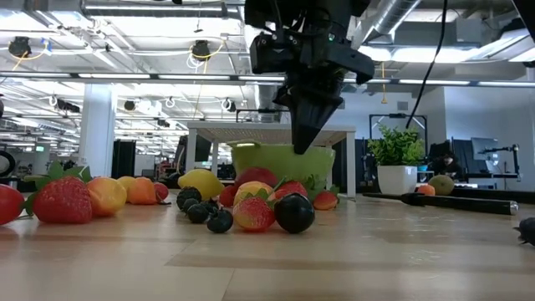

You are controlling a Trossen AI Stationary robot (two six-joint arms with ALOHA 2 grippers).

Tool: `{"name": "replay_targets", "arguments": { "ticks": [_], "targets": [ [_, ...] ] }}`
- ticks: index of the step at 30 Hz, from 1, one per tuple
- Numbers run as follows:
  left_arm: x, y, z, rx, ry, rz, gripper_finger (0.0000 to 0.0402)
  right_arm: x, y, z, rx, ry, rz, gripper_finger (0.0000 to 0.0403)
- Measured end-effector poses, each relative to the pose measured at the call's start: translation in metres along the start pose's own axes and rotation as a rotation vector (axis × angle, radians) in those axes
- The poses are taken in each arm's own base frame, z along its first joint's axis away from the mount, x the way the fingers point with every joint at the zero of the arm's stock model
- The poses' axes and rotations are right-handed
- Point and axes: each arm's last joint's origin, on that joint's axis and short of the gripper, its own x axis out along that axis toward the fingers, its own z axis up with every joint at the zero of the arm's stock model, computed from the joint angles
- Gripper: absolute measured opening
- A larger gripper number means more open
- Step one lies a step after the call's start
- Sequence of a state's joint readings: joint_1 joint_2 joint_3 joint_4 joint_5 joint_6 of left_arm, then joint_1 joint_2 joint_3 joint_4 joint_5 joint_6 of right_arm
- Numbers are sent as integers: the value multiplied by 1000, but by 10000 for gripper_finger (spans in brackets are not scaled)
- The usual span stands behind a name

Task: Pick & Place Fruit
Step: Put the green strainer bowl on the shelf

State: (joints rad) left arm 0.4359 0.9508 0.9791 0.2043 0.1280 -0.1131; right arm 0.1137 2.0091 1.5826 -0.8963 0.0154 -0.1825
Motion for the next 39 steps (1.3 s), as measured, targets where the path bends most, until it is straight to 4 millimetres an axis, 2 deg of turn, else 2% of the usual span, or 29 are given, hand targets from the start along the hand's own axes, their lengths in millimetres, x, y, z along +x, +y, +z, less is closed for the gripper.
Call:
{"name": "replay_targets", "arguments": {
  "ticks": [8,15,25,33,39],
  "targets": [
    [0,0,0,0,0,0,142,-7,9,4,-14,2,-6,0],
    [0,0,0,0,0,1,142,-22,13,12,-27,-14,-20,0],
    [0,0,0,0,0,0,142,-19,9,10,-21,8,-26,0],
    [0,0,0,0,0,0,142,-66,16,12,-36,-94,-35,0],
    [0,0,0,0,0,1,142,-115,10,7,-18,-226,-61,0]
  ]
}}
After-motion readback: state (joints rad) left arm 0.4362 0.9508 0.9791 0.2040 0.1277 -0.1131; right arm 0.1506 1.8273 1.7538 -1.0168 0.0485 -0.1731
